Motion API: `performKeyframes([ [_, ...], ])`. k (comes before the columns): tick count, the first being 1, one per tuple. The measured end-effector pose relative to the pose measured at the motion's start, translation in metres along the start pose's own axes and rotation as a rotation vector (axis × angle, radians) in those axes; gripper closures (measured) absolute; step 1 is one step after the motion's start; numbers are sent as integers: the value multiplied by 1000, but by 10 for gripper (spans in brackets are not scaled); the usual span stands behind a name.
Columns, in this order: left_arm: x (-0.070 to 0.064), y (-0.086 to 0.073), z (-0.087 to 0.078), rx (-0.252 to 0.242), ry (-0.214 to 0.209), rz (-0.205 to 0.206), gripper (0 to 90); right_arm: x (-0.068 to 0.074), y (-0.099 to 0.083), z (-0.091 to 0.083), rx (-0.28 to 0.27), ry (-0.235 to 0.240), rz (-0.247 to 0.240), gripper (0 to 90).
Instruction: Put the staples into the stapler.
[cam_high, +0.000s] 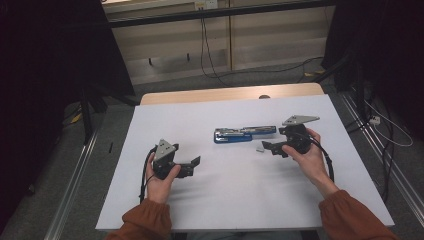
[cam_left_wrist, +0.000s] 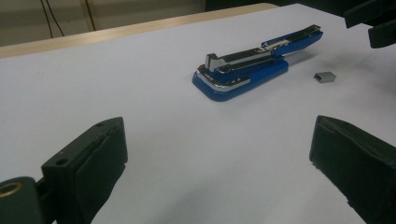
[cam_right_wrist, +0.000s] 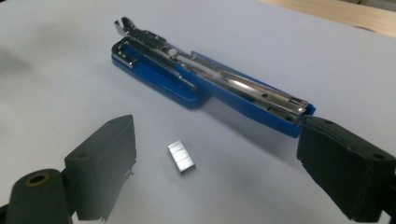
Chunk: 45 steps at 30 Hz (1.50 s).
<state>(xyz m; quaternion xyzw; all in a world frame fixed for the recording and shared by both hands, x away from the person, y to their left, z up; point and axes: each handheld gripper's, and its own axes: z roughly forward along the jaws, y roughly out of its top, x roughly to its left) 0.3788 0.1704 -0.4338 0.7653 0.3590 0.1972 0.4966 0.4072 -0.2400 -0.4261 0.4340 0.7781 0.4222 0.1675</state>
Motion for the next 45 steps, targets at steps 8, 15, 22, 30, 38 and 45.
performKeyframes([
  [8, -6, -8, -26, -32, 14, 9, 42, 1, 6, 5, 93, 43, -39, 122],
  [15, -7, -14, -37, -30, 31, 3, 42, -2, 10, 11, 131, 104, -38, 170],
  [22, -13, -20, -50, -27, 48, 30, 42, -6, 13, 17, 187, 153, -51, 160],
  [30, -17, -21, -46, -11, 16, 26, 42, -7, 16, 24, 218, 147, -72, 197],
  [38, -20, -19, -39, -2, -2, 44, 42, -2, 15, 37, 281, 186, -134, 262],
  [45, -15, -21, -37, 14, 2, 25, 41, 2, 20, 40, 316, 178, -203, 465],
])
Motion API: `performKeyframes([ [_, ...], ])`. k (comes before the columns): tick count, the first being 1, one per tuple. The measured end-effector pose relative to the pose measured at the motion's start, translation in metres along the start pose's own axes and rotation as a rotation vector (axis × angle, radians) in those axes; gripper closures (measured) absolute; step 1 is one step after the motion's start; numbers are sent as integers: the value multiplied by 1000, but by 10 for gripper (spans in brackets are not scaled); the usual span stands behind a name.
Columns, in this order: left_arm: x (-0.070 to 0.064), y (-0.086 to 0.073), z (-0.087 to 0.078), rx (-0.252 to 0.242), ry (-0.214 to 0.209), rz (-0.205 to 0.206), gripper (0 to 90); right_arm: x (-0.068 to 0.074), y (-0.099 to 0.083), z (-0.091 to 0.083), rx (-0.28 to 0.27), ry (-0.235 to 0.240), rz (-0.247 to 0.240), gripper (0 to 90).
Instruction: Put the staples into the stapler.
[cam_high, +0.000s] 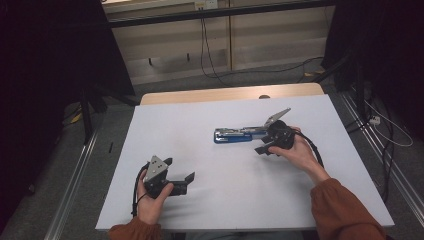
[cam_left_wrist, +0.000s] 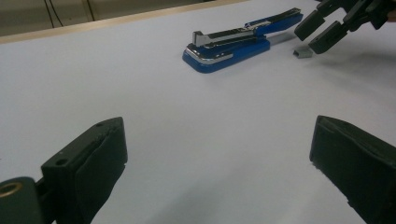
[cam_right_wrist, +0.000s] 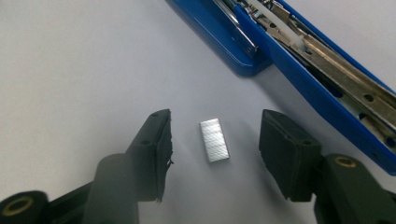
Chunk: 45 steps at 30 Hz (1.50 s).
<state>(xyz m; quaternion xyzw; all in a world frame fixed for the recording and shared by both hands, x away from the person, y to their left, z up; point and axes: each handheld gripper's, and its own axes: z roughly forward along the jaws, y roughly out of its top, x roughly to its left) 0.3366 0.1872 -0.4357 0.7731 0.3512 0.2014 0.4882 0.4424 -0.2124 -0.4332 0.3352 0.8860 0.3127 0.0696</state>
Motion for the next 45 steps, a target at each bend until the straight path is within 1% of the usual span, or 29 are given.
performKeyframes([
  [2, 0, 0, 0, -3, -1, -6, 41, 0, 1, -1, 23, -1, -13, 492],
  [4, 1, 0, 0, -4, 2, -9, 41, 0, 1, -2, 37, 1, -17, 539],
  [9, 1, 0, 0, 0, -6, -17, 41, -1, 5, -4, 70, 6, -33, 589],
  [12, 0, 0, 0, 0, -7, -13, 41, 0, 8, -3, 89, -4, -49, 606],
  [14, 0, 0, 0, -2, -9, -13, 41, 0, 9, -3, 94, 2, -55, 649],
  [15, 0, 0, 0, -3, -8, -14, 41, 0, 9, -2, 100, 1, -49, 651],
  [17, 1, 0, 0, -7, -6, -14, 41, -1, 9, 0, 117, 6, -62, 657],
  [18, 1, 0, -1, -7, -7, -15, 41, -2, 10, 1, 121, 0, -66, 661],
  [20, 1, 0, 0, -4, -12, -20, 41, -2, 11, 1, 123, 9, -63, 683],
  [22, 1, 0, 0, -6, -13, -21, 41, -1, 12, 2, 131, 13, -74, 703],
  [25, 0, 0, -1, -7, -12, -17, 41, 0, 14, 4, 146, 21, -81, 704],
  [28, 1, 0, -1, -9, -13, -18, 41, 0, 15, 5, 158, 19, -94, 742],
  [33, 2, 0, -1, -6, -14, -25, 41, 1, 14, 6, 176, 15, -98, 766],
  [35, 2, 0, -1, -7, -10, -22, 41, 1, 14, 6, 176, 17, -100, 766],
  [37, 2, 0, -1, -10, -7, -26, 41, 1, 13, 7, 179, 17, -104, 785],
  [43, 2, 0, -1, -13, -11, -25, 41, 1, 13, 9, 175, 18, -114, 784],
  [45, 2, 0, -1, -14, -11, -26, 41, 3, 14, 10, 186, 8, -116, 784],
])
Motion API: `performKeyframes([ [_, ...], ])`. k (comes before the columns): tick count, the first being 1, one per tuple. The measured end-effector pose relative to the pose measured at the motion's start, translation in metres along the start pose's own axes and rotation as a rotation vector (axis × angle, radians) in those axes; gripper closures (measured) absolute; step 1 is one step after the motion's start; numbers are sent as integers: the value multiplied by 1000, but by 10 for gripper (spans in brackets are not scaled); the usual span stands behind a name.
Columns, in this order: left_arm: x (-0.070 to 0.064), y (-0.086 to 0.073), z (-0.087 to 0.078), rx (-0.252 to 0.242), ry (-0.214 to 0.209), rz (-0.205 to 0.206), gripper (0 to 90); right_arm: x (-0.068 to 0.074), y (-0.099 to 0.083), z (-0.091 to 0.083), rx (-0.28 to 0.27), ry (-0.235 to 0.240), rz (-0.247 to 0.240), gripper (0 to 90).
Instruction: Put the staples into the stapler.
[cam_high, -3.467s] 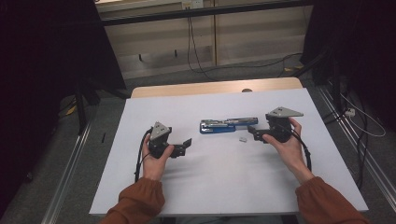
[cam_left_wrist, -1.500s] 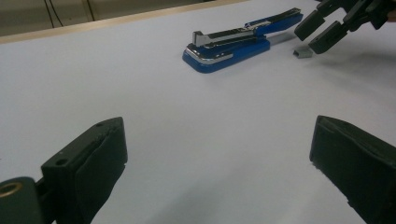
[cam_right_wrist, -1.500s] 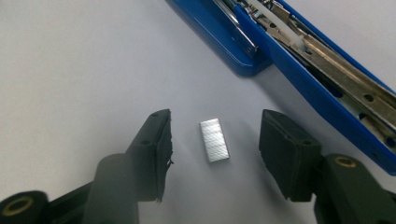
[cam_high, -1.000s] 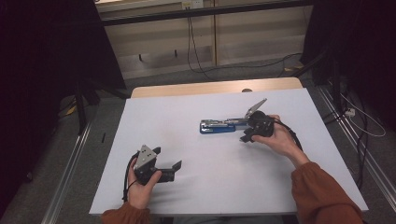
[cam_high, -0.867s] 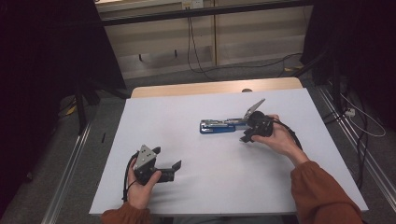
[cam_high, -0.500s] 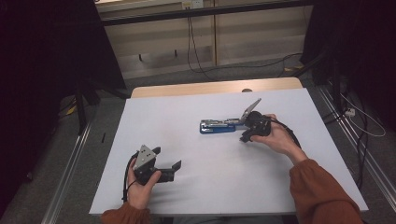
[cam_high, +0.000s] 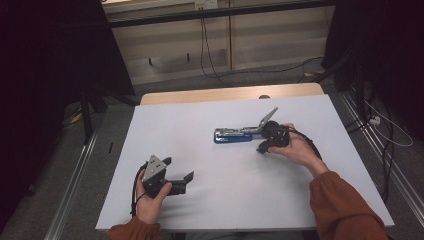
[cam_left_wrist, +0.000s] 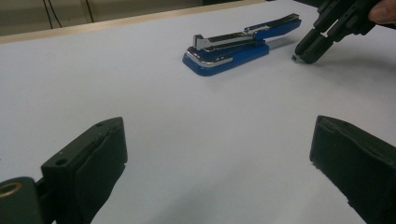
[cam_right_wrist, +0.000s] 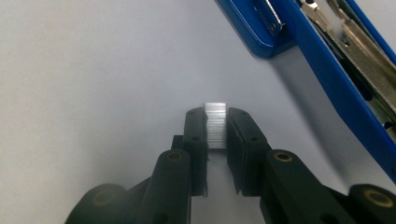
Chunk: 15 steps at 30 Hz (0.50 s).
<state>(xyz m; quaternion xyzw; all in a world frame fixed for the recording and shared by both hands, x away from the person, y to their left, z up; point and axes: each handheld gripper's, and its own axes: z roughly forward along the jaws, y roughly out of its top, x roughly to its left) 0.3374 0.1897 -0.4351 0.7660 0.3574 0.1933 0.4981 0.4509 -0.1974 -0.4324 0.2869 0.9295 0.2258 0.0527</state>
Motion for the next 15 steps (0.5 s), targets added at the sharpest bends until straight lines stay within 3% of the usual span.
performKeyframes([
  [11, 0, 0, -1, -4, 1, -3, 41, -2, 0, 0, -2, 16, 20, 792],
  [15, 0, 0, -1, -5, 2, -5, 41, 0, 0, 0, 2, 0, 18, 793],
])
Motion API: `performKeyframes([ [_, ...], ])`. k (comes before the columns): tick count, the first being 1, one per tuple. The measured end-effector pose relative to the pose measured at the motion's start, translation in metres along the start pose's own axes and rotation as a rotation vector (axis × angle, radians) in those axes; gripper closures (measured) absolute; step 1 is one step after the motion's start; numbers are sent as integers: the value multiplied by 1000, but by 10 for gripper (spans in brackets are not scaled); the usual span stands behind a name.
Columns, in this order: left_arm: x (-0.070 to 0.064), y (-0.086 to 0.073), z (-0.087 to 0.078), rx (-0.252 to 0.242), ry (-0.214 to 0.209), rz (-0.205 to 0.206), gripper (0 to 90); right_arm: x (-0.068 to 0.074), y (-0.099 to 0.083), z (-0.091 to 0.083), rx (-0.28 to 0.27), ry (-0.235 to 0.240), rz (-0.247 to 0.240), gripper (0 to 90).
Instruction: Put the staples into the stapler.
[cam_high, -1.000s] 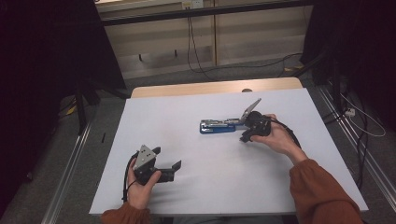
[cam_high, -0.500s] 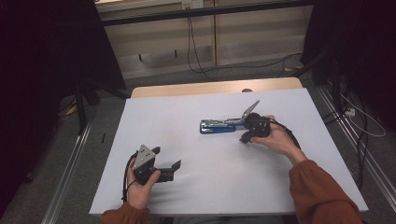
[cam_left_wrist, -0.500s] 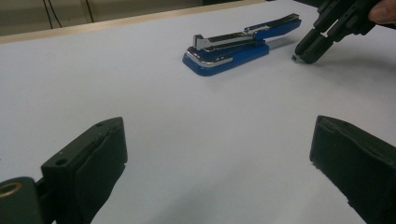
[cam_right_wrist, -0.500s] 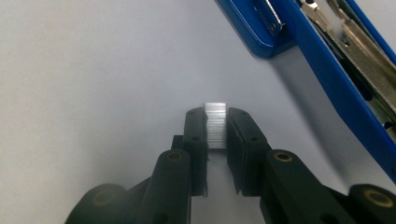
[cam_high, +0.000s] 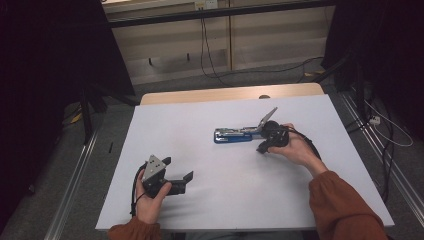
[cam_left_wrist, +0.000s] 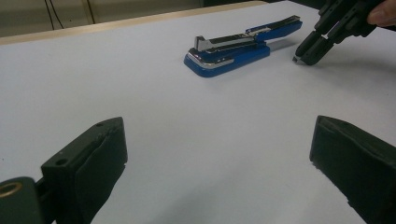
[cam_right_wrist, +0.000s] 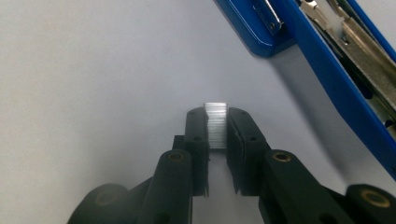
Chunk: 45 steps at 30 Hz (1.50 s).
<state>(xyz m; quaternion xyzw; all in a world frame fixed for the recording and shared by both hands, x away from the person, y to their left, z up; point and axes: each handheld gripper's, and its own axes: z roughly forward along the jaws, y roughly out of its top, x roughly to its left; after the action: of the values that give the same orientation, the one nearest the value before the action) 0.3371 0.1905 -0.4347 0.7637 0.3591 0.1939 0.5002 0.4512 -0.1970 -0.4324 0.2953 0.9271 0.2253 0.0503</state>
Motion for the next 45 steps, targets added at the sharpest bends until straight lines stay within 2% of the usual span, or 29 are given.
performKeyframes([
  [6, -1, 1, -1, -6, -1, 11, 41, -1, -1, 0, -8, 9, 8, 793],
  [11, -1, 1, -1, -9, 0, 4, 41, -1, -2, -1, -14, 10, 14, 793],
  [23, -1, 1, -2, -15, 0, 0, 41, -2, -5, -6, -59, 9, 23, 793],
  [25, 0, 1, -2, -19, 3, 2, 41, -2, -5, -7, -68, 14, 37, 793],
  [45, 0, 1, -2, -26, 7, 0, 41, -1, -3, -20, -158, -4, 16, 794],
])
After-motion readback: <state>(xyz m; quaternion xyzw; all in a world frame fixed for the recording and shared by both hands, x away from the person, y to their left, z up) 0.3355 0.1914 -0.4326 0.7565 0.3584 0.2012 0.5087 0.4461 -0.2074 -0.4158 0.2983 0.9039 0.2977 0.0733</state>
